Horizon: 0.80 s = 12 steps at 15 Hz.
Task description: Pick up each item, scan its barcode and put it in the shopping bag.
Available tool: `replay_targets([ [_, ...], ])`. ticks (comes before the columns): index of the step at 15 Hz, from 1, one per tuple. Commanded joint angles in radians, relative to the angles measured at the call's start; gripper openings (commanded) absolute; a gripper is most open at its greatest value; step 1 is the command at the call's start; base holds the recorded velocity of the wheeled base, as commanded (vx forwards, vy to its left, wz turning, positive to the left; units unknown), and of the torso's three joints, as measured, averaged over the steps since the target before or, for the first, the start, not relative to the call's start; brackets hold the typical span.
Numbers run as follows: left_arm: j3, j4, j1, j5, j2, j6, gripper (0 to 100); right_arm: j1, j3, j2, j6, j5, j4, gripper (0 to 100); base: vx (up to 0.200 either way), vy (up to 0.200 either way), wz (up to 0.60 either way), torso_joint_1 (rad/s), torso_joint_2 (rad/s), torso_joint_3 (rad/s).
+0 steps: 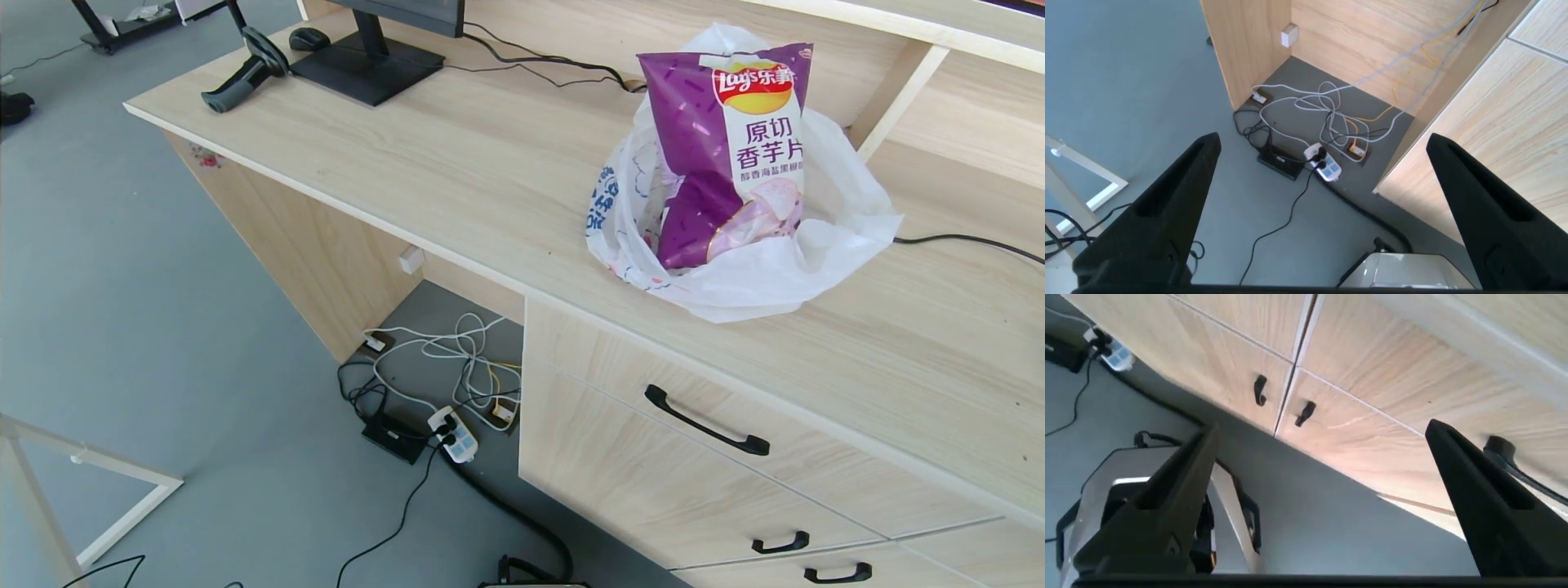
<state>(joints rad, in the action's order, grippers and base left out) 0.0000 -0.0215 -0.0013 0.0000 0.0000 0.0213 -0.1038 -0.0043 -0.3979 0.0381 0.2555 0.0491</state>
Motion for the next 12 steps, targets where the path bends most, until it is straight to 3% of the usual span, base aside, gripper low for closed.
replay_targets([
  [1,0.0,0.0,0.0,-0.002,0.002,0.0,100,0.018,0.0,0.175,0.003,-0.001,0.001,100,0.0,0.0,0.0,0.0,0.0,0.0],
  [3,0.0,0.0,0.0,-0.002,0.002,0.002,100,0.076,0.0,0.234,-0.007,-0.001,0.001,100,0.0,0.0,0.0,0.0,0.0,0.0],
  [6,0.0,0.0,0.0,0.0,0.0,0.002,100,0.076,0.0,0.329,-0.01,-0.021,0.001,100,0.0,0.0,0.0,0.0,0.0,0.0],
  [7,0.0,-0.002,0.0,0.0,0.002,-0.003,100,0.104,0.003,0.398,-0.012,-0.093,0.003,100,0.0,0.0,0.0,0.0,0.0,0.0],
  [10,0.0,-0.002,0.0,0.0,0.002,0.0,100,0.102,0.003,0.396,-0.001,-0.101,0.006,100,0.0,0.0,0.0,0.0,0.0,0.0],
  [12,0.0,0.0,0.0,-0.002,0.002,0.0,100,0.102,0.004,0.396,0.059,-0.211,0.018,100,0.0,0.0,0.0,0.0,0.0,0.0],
])
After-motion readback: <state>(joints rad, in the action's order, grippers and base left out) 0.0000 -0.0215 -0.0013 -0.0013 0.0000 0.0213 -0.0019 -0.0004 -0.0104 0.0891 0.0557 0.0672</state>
